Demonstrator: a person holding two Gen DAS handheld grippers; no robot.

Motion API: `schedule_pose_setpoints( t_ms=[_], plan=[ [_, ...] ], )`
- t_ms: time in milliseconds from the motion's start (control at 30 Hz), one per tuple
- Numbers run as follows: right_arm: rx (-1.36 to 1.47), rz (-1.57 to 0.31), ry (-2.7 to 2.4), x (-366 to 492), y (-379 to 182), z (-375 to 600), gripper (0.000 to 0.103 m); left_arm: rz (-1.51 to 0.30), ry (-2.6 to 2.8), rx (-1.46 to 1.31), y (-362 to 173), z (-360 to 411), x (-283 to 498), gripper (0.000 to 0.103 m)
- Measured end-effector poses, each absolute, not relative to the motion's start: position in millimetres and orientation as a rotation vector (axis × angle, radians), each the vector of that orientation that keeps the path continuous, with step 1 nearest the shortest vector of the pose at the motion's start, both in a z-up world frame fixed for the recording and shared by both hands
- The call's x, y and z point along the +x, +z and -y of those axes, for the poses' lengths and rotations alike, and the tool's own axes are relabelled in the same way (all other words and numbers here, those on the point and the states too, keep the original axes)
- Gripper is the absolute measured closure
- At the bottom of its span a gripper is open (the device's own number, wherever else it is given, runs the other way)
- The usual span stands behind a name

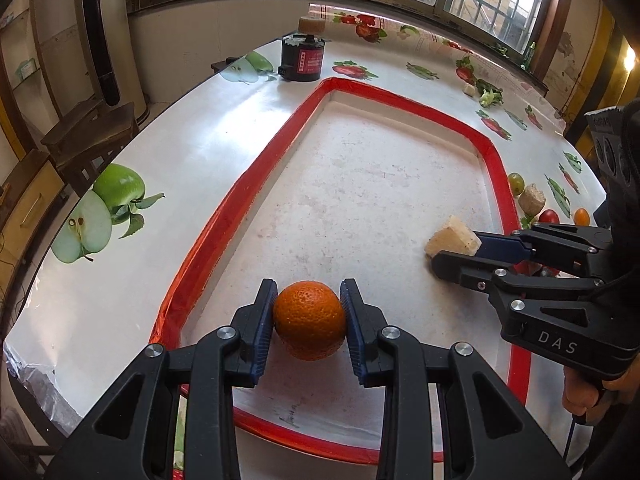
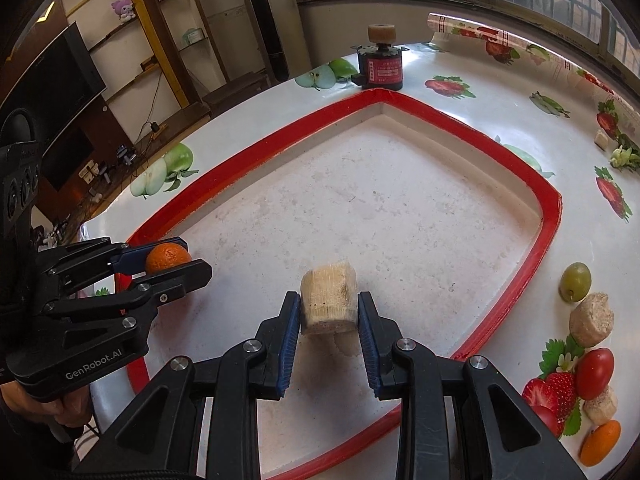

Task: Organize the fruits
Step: 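Carry the orange with the left tool while the right tool carries the cube into the tray, then open the left tool to drop the orange while the right tool releases the cube in the tray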

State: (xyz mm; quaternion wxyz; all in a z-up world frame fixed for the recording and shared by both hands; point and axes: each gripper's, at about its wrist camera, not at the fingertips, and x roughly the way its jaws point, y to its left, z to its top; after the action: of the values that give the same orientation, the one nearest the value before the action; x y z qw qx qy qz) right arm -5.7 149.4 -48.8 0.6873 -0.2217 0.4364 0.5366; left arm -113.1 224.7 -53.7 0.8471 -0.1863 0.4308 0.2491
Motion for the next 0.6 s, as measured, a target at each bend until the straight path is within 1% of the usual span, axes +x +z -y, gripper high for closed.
schedule_pose_setpoints(
  t_ms=[100, 133, 167, 200, 233, 267, 433, 600],
  plan=[
    [-0.506, -0.969, 1.201, -8, -51, -150, 0.072, -0.921, 0.528, -0.389, -53, -224, -112, 0.071],
    [-0.509, -0.968, 1.203, -9, -50, -151, 0.071, -0.928, 0.529, -0.394, -53, -224, -112, 0.068],
    [-0.514, -0.967, 1.202, -9, -50, -151, 0.070, -0.927, 0.529, -0.396, -52, -224, -111, 0.063],
    [-0.517, -0.967, 1.202, -9, -50, -151, 0.068, -0.925, 0.530, -0.396, -51, -224, -112, 0.060],
    [-0.521, -0.964, 1.203, -10, -49, -150, 0.062, -0.921, 0.532, -0.391, -49, -223, -112, 0.056],
    [-0.525, -0.954, 1.204, -11, -47, -149, 0.059, -0.915, 0.534, -0.384, -48, -222, -113, 0.054],
    [-0.528, -0.914, 1.199, -15, -35, -139, 0.050, -0.906, 0.546, -0.368, -40, -218, -118, 0.054],
    [-0.496, -0.882, 1.192, -12, -17, -120, 0.049, -0.886, 0.553, -0.367, -31, -216, -125, 0.054]
  ],
)
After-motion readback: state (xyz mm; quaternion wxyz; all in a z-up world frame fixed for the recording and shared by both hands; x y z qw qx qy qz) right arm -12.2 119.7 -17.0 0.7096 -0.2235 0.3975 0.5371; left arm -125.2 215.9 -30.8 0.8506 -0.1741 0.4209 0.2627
